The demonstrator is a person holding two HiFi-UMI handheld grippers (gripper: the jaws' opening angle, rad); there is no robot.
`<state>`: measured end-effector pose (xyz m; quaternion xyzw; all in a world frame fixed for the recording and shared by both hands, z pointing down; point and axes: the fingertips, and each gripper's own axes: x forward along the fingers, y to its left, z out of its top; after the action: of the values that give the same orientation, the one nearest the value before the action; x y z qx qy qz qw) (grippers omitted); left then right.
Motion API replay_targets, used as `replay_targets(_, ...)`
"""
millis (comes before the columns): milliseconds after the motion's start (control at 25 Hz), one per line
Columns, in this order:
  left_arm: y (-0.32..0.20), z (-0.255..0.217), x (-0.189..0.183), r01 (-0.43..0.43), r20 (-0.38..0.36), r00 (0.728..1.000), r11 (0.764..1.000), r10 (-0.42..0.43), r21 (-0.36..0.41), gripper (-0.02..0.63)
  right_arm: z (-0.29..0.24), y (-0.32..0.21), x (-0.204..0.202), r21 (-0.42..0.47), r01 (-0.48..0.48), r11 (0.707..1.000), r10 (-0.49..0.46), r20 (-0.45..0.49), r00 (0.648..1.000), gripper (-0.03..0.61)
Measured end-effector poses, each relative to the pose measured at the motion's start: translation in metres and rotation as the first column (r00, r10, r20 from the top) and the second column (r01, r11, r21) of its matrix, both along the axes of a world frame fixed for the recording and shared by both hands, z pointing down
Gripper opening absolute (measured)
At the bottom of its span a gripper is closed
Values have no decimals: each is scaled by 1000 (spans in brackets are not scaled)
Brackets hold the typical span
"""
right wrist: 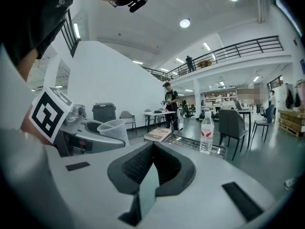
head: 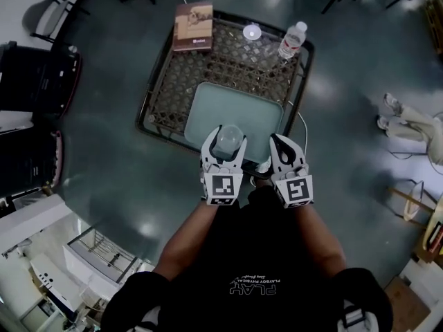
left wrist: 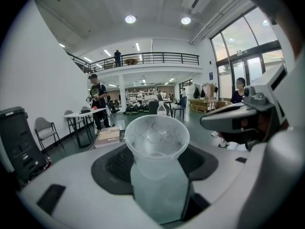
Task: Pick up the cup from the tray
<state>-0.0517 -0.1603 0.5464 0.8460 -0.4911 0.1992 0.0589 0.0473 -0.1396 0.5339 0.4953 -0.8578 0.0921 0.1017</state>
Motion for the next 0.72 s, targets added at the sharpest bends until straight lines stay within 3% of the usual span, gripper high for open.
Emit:
replay_targets(200,21,-20,-21,17,31,999,1000,-17,19,290,-16,7,-23,25,44,999,-44,0,999,8)
replay_targets(720,26,-70,-61,111,-7,994,990,-111,85,290,-67,11,-61,93,131,987,-129,-28,991,8)
